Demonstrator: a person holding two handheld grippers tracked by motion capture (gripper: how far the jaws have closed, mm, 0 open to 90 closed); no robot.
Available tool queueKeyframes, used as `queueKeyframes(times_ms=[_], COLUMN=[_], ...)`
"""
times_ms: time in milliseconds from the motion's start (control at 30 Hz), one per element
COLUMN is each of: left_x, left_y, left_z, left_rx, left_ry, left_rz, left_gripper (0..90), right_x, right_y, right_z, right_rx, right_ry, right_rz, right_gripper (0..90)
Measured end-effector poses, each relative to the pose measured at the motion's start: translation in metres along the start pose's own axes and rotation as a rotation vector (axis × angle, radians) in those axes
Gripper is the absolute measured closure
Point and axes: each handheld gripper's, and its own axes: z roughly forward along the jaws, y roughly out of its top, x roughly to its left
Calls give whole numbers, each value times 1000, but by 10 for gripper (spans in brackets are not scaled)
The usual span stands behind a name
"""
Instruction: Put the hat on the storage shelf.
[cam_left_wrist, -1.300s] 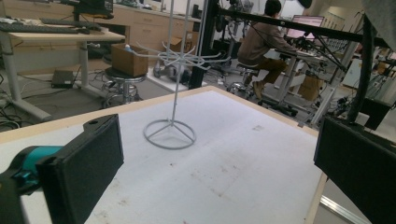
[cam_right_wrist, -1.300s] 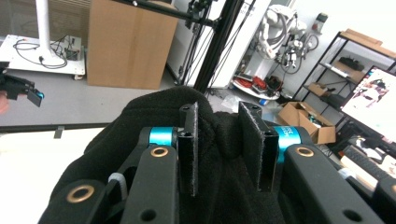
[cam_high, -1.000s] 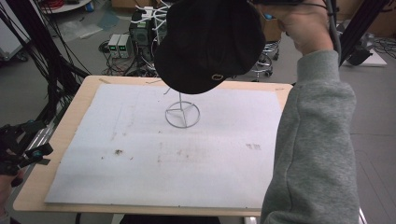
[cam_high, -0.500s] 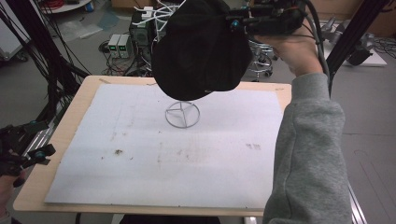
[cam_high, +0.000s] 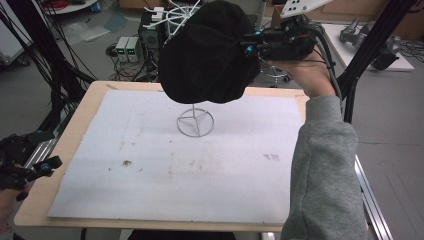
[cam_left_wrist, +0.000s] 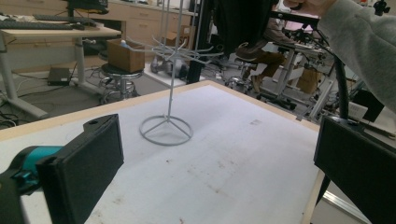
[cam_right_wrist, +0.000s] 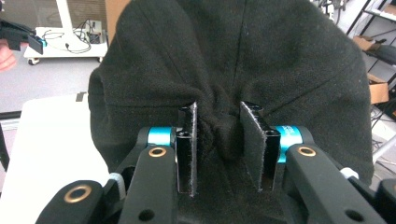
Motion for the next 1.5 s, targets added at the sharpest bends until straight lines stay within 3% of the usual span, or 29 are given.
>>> queueKeyframes(times_ms=[300, 600, 800, 933, 1200, 1367, 1500], left_x=[-3, -5, -6, -6, -7, -7, -10], left_y=[1, 2, 3, 2, 2, 2, 3], left_z=[-1, -4, -3, -1, 0, 1, 2], left_rx=[-5, -11, -14, -8, -5, -9, -3], left_ry=[-7, -12, -13, -15, -15, -26, -26], left_rz=[3, 5, 8, 9, 11, 1, 17], left_gripper=[18, 18, 17, 17, 18, 17, 18], right_x=[0, 5, 5, 6, 11, 15, 23], right_y=[-5, -10, -12, -14, -15, -18, -23], right_z=[2, 3, 2, -2, -10, -15, -20], right_rx=[-17, 4, 34, 14, -40, -63, -75], right_ry=[-1, -7, -18, -6, -32, -37, -48], right_rz=[3, 4, 6, 8, 35, 60, 77], right_gripper=[676, 627, 506, 402, 114, 114, 114])
